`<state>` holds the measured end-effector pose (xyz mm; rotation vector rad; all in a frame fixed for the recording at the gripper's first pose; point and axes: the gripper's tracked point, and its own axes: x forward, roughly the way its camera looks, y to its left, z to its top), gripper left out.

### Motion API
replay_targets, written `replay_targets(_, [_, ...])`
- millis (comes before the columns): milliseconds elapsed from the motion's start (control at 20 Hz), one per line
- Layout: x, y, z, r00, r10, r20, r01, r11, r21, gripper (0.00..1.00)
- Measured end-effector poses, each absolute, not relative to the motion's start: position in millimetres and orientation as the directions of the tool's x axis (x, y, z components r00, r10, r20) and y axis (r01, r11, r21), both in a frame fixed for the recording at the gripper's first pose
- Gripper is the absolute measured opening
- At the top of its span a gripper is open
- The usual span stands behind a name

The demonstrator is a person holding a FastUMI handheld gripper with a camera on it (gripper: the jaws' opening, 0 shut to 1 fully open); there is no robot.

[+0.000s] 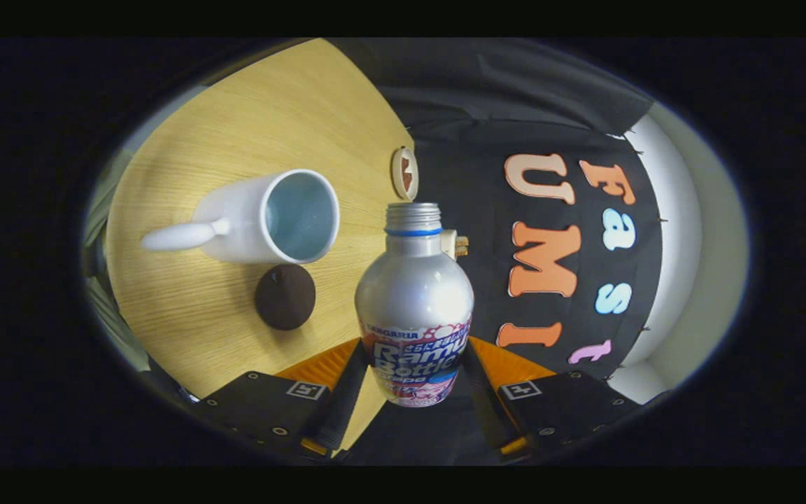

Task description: Take the bottle from table, then pour the juice into the cup, finally place the bottle on the coaster

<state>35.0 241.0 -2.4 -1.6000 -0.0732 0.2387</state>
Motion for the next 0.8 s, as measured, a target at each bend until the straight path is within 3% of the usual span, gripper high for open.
replay_targets(400, [40,202,1,0.967,0.214,-0.135,-0.207,0.360,-0.910,0.76])
replay_targets(800, [50,194,0,0.936,0.297,-0.188,-0.347,0.698,-0.626,0.76])
